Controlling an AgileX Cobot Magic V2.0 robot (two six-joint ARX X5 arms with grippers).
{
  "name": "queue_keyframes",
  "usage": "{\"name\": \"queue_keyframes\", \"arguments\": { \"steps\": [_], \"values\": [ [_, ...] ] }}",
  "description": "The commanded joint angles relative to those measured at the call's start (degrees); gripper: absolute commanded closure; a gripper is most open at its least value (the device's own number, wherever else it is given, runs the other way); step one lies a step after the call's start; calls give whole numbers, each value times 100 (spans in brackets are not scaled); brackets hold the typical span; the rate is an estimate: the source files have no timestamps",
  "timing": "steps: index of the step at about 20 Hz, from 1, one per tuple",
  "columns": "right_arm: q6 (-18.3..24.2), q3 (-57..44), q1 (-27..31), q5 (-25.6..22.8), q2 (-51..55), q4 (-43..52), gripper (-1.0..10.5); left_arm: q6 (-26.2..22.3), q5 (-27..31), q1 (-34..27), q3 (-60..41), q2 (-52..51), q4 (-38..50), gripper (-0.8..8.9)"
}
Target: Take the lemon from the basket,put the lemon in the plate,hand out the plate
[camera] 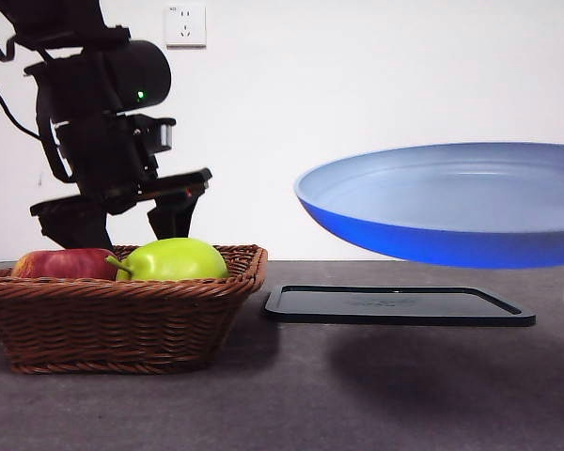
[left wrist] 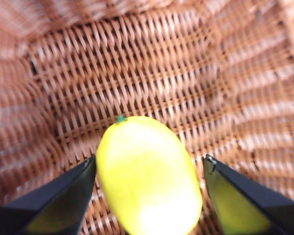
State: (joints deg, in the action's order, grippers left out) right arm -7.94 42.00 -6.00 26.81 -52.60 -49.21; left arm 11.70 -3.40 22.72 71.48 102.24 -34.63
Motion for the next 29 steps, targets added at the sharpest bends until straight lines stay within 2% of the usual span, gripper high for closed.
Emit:
{"name": "queue_keyframes", "arguments": {
  "steps": [1, 5, 7, 8, 13, 17, 19, 21, 23, 25, 29],
  "values": [
    [35, 72, -7, 26, -22, 66, 943, 48, 9, 46, 111, 162, 133, 433],
    [35, 72, -7, 24, -22, 68, 943, -149, 7, 57, 109, 210, 107, 461],
    [35, 72, -7, 24, -22, 70, 943, -299, 9, 55, 111, 210, -11, 610],
    [35, 72, -7, 22, -22, 74, 943, -302, 13, 55, 111, 210, -9, 625],
    [11, 72, -7, 13, -37, 186, 943, -496, -15, 42, 214, -289, -63, 625],
    [-317, 72, -9, 28, -520, 608, 943, -557, -872, 190, 216, -1672, -96, 625],
    [-317, 72, -9, 33, -968, 811, 943, -540, -1375, 564, 216, -2330, 70, 625],
    [-321, 72, -13, 68, -1331, 1001, 943, -525, -1379, 1266, 216, -2581, 271, 625],
    [-319, 72, -13, 463, -1504, 1082, 943, -535, -1097, 1974, 216, -2474, 444, 625],
    [-319, 72, -13, 529, -1534, 1082, 943, -555, -737, 2553, 216, -2216, 640, 625],
    [-315, 72, -13, 625, -1534, 1049, 943, -595, -216, 3167, 216, -1508, 975, 625]
  ]
}}
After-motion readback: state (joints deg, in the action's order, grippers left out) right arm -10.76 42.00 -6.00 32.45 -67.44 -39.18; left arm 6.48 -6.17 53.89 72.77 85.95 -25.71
